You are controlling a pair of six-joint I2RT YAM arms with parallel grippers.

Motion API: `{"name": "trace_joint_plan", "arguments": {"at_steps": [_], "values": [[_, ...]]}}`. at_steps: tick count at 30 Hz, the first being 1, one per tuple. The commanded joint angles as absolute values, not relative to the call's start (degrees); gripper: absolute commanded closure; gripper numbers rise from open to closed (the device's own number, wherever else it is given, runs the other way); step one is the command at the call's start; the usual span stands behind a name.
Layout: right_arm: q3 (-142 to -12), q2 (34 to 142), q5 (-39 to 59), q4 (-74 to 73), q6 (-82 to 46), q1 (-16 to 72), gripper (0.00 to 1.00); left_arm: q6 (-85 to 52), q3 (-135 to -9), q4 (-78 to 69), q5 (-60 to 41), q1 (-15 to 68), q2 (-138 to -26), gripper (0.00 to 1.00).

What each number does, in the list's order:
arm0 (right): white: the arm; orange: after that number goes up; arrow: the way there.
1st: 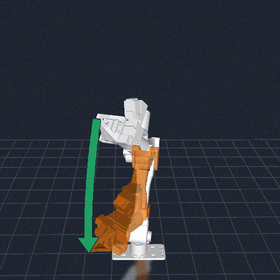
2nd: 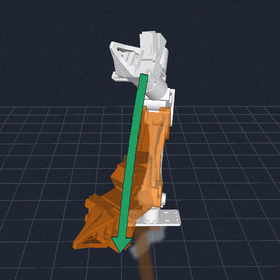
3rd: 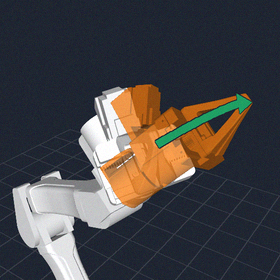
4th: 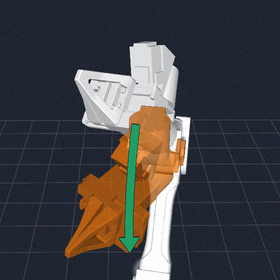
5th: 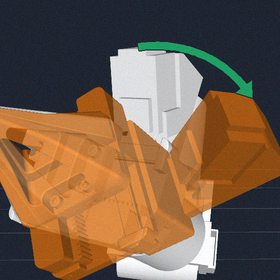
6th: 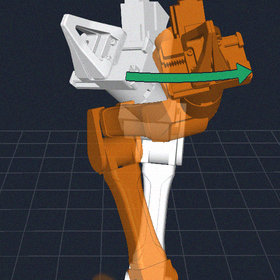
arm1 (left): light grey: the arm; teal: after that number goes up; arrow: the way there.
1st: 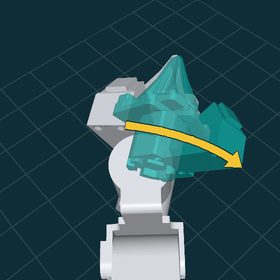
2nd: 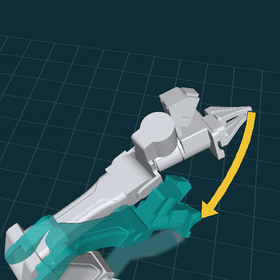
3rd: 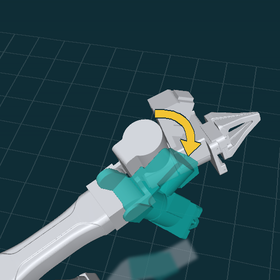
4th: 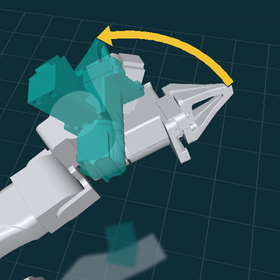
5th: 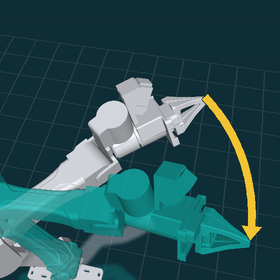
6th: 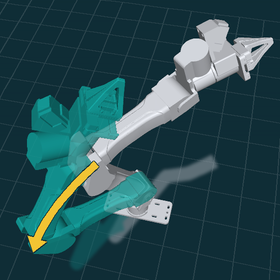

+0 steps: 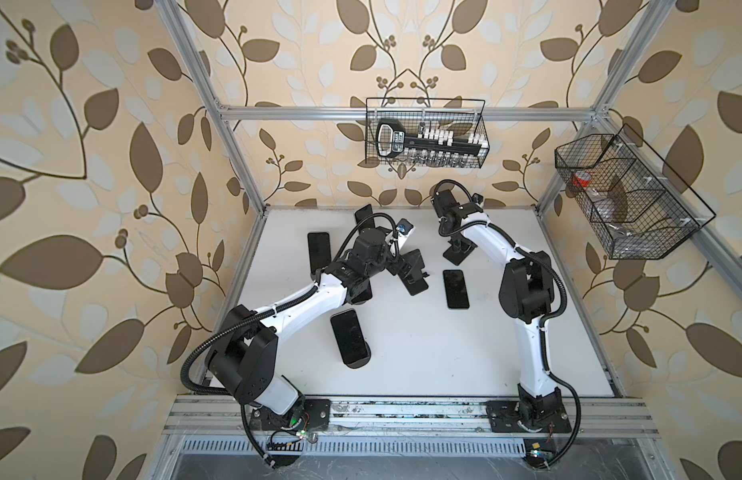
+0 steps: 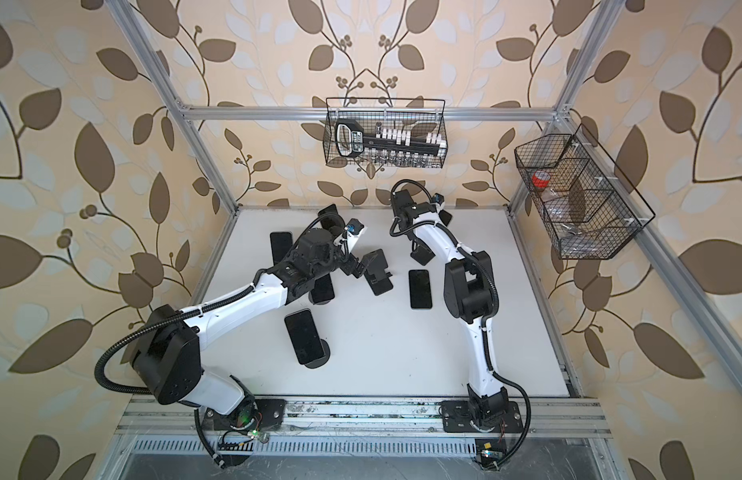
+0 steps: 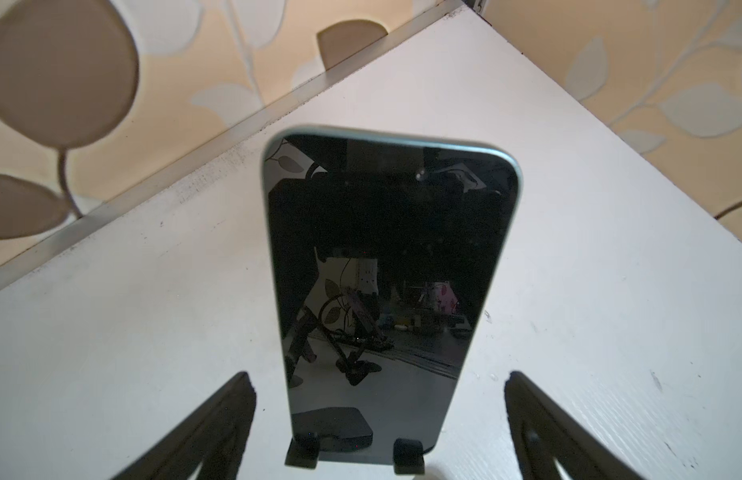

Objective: Remove the phone from the phone stand
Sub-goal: 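Close the right gripper on the top edge of the standing black phone, then raise the phone from its stand with the right gripper while the left holds the stand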

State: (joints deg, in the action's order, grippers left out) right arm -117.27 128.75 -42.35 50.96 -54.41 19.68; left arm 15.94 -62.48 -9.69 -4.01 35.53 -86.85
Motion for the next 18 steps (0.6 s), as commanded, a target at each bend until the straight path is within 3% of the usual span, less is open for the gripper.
{"name": "trace_joint_plan", "arguments": {"at_steps": [1,18], "values": [[-118.8,130.4,-42.0,50.4,-54.6,19.2,0.07,16.4,-62.3,-12.4,-3.2,35.2,-84.9,0.01],[-119.0,132.4,-42.5,50.0,-54.6,18.6,0.07,17.1,-62.1,-12.4,-2.4,35.2,-85.4,0.01]]}}
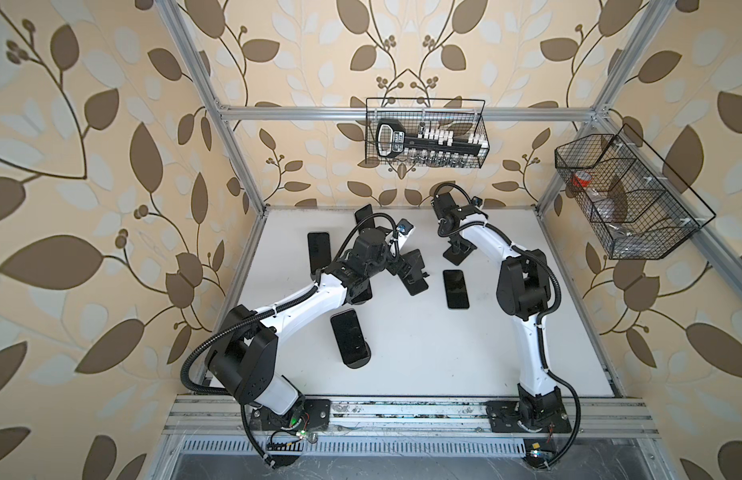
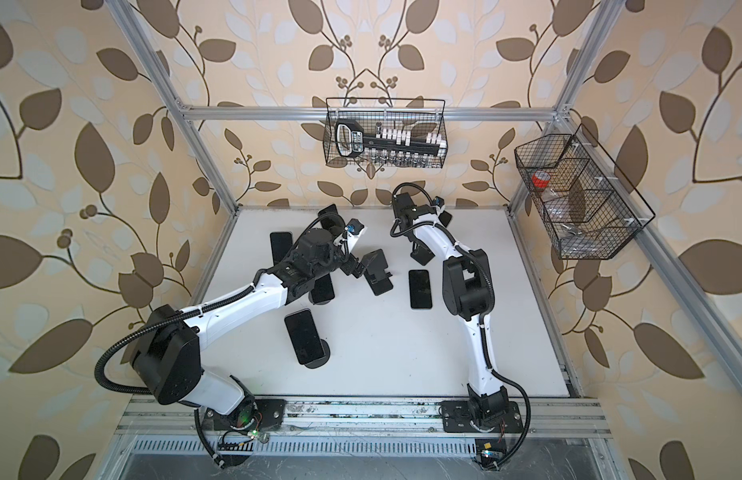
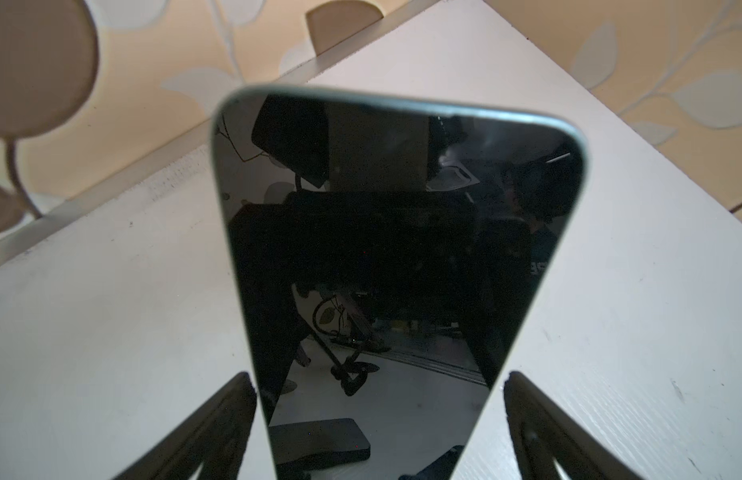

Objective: Remove the phone from the phone stand
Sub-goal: 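Raise the phone from its stand with the right gripper while the left holds the stand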

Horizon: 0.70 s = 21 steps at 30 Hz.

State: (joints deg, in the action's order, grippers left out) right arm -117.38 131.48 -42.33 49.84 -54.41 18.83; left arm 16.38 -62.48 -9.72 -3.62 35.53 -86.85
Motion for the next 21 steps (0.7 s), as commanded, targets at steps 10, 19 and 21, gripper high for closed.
{"name": "trace_joint_plan", "arguments": {"at_steps": [10,19,21], "values": [[-118.4,132.5,-42.3,49.4,-54.4,18.5,0.10,17.3,-62.2,-12.4,-1.5,35.2,-85.8,0.01],[-117.6,132.2,-42.3,48.5,-54.0,18.4,0.13,17.6,-62.1,-12.5,-1.1,35.1,-85.9,0.01],[-117.4,132.0,-42.6,48.2,-53.6,18.4,0.13,17.3,-62.0,-12.8,-1.1,35.1,-85.8,0.01]]}}
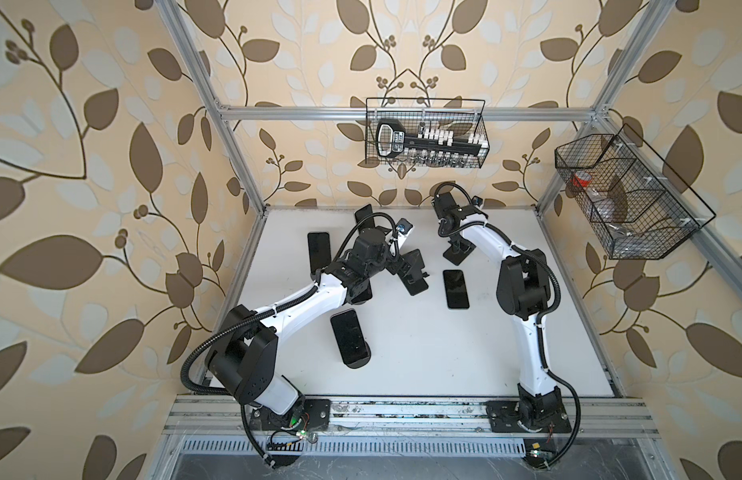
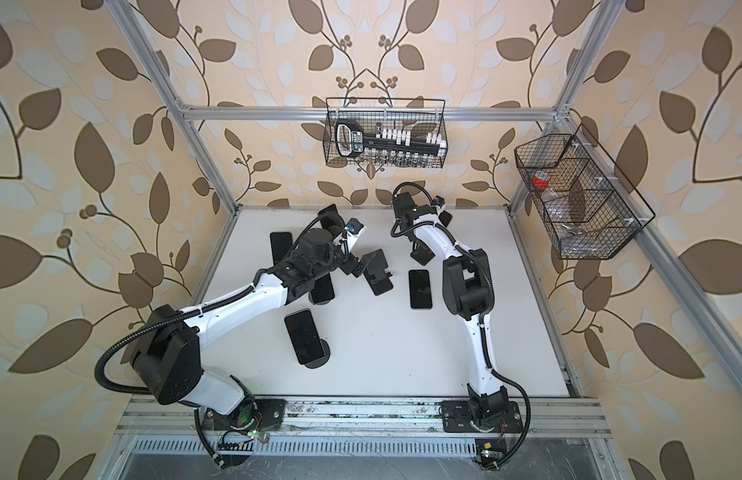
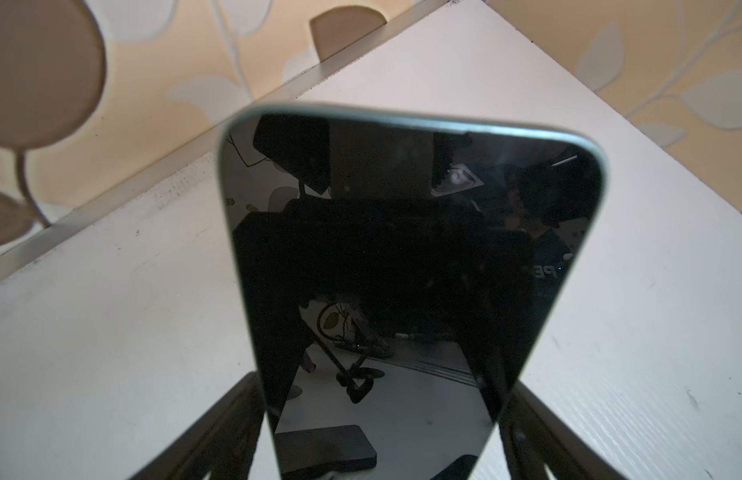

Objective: Remove the phone from the phone stand
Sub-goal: 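Raise the phone from its stand with the right gripper while the left holds the stand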

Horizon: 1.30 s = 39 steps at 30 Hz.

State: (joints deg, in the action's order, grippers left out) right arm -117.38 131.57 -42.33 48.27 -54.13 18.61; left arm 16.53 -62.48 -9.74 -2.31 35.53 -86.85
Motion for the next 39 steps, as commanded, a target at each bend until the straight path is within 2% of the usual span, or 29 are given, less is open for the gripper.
{"name": "trace_joint_plan", "arguments": {"at_steps": [1,24,39], "values": [[-117.2,131.9,-42.8,48.1,-53.7,18.4,0.13,17.4,-61.8,-12.9,-1.1,35.1,-85.8,0.01],[-113.7,130.5,-43.6,46.2,-53.2,18.2,0.19,17.3,-61.7,-13.1,-0.6,35.1,-86.1,0.01],[-112.5,129.7,-43.8,45.3,-52.9,18.0,0.27,17.0,-61.7,-13.3,-0.6,35.1,-86.4,0.01]]}}
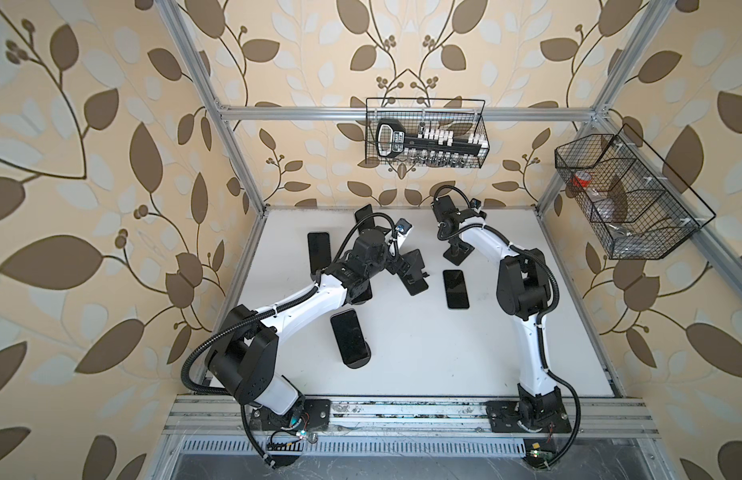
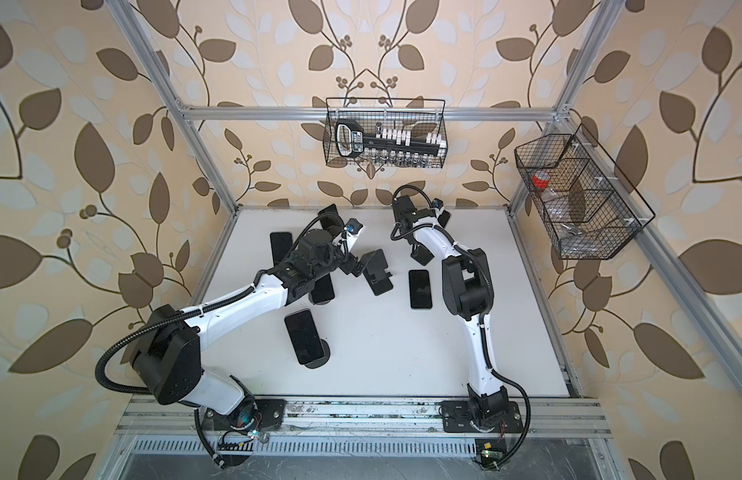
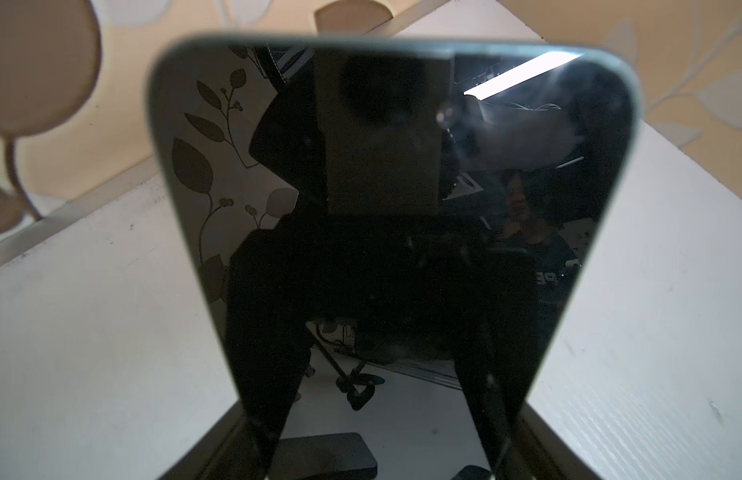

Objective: Remove the phone from the phone stand
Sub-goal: 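Raise the phone from its stand with the right gripper while the left holds the stand, then carry the held black phone back toward the robot with the right gripper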

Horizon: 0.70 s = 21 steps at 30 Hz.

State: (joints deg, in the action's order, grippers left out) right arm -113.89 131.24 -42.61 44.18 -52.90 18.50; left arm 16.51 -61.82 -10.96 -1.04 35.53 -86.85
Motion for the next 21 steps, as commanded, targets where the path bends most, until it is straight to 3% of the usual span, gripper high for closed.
{"name": "trace_joint_plan", "arguments": {"at_steps": [1,21], "values": [[-112.3,129.6,-43.8,45.0,-53.0,18.0,0.29,16.9,-61.7,-13.2,-0.6,35.1,-86.4,0.01],[-107.1,125.7,-43.9,40.4,-50.4,17.6,0.46,16.8,-61.6,-13.4,-0.6,35.1,-86.3,0.01]]}}
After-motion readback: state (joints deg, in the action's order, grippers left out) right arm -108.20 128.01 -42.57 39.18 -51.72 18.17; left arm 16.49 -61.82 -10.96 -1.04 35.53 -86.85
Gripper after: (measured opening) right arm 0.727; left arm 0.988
